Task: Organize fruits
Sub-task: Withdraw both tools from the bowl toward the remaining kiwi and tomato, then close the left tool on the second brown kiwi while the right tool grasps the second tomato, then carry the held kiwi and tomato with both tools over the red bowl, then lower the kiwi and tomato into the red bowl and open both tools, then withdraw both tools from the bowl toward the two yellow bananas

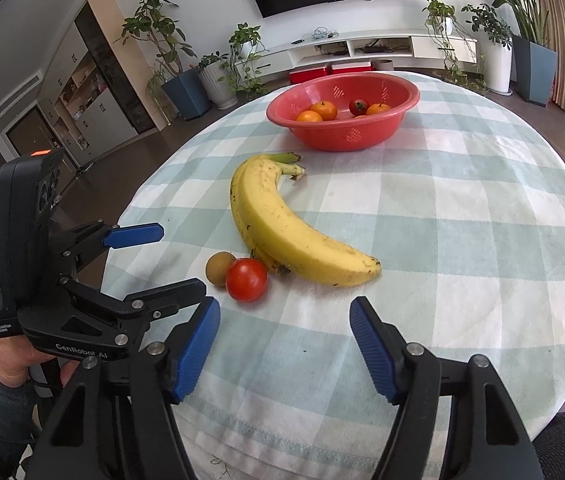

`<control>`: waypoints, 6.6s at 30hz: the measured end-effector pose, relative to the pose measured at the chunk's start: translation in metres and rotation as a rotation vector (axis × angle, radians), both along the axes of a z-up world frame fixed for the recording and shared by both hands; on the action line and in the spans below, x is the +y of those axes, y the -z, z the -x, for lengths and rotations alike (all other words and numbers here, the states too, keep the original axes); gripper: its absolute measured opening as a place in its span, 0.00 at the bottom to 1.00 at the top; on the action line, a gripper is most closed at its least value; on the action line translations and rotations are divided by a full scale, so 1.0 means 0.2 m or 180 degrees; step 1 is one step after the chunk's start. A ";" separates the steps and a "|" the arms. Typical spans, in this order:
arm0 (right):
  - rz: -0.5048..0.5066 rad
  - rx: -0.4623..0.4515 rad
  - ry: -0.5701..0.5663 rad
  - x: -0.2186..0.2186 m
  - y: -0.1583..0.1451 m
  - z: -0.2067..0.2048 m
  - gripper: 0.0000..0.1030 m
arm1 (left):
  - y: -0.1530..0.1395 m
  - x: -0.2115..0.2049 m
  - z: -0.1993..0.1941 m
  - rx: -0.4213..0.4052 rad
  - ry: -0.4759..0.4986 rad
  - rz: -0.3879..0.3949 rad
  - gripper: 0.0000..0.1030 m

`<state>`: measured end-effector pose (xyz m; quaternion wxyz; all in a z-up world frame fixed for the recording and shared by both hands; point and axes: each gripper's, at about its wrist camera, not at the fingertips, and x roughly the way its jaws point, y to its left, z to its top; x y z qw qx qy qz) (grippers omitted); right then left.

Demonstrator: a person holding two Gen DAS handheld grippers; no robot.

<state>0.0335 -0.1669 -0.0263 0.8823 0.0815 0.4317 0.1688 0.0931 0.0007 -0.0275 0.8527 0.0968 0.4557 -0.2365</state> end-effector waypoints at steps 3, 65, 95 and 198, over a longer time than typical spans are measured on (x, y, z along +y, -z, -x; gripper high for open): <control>-0.0006 0.0008 0.0015 -0.01 0.00 0.00 0.69 | 0.02 0.01 -0.03 0.0069 0.0098 0.0000 0.81; 0.0389 0.0313 -0.0247 0.31 0.14 -0.21 0.51 | 0.04 0.13 0.09 0.0264 -0.0086 0.0398 0.25; 0.0082 0.0467 -0.0046 0.20 0.09 -0.11 0.33 | 0.06 0.13 0.09 0.0248 -0.0192 0.0415 0.25; 0.0213 -0.0121 -0.0313 -0.02 -0.14 -0.28 0.83 | -0.05 0.15 -0.03 -0.0071 -0.0904 0.0614 0.96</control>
